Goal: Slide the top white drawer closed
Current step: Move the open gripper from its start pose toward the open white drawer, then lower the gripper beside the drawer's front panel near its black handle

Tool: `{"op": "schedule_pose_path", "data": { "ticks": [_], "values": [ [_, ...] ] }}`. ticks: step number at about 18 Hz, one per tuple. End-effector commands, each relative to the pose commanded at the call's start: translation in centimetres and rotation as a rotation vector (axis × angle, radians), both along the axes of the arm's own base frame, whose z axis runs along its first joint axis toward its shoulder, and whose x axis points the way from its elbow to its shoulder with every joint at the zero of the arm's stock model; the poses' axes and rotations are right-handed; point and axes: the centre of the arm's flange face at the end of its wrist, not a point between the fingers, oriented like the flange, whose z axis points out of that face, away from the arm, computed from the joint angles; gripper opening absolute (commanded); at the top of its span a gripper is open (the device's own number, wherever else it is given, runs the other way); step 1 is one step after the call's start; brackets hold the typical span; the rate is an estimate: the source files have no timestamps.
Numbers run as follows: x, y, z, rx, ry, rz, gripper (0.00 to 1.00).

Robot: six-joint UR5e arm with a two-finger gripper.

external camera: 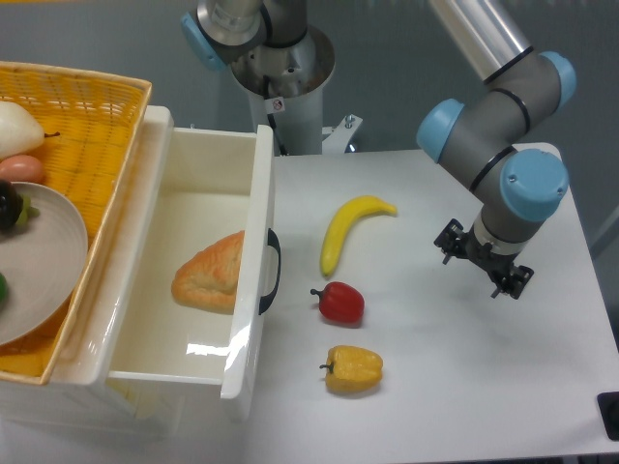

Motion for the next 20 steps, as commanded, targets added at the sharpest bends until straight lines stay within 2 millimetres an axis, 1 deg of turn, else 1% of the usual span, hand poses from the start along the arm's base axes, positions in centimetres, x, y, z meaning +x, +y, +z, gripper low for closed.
{"op": "schedule_pose_path", "data": {
  "ticks": [2, 3, 5, 7, 9, 10, 12, 14, 15, 17, 19, 20],
  "values": [
    [0.7, 0.4, -0.3, -0.004, -0.005, 0.099, 1.0],
    [1.4, 1.1, -0.7, -0.011, -0.012, 0.12, 1.0],
    [1.9, 1.6, -0.5, -0.016, -0.011, 0.131, 1.0],
    [2.6, 1.5, -0.1, -0.017, -0.021, 0.17, 1.0],
    [3.6, 2.3, 0.3, -0.011, -0.035, 0.262, 1.0],
    [4.2, 3.0, 0.2, -0.012, -0.037, 0.298, 0.97],
    [4.6, 3.6, 0.5, -0.001, -0.041, 0.335, 0.83],
    [4.9, 3.8, 0.6, 0.04, -0.097, 0.356, 0.63],
    [5.3, 3.8, 0.9, 0.055, -0.129, 0.376, 0.49],
    [6.1, 3.9, 1.9, 0.067, -0.166, 0.416, 0.28],
    [6.7, 4.1, 3.3, 0.096, -0.188, 0.438, 0.19],
    [7.1, 4.2, 4.1, 0.12, -0.205, 0.446, 0.13]
  ]
}}
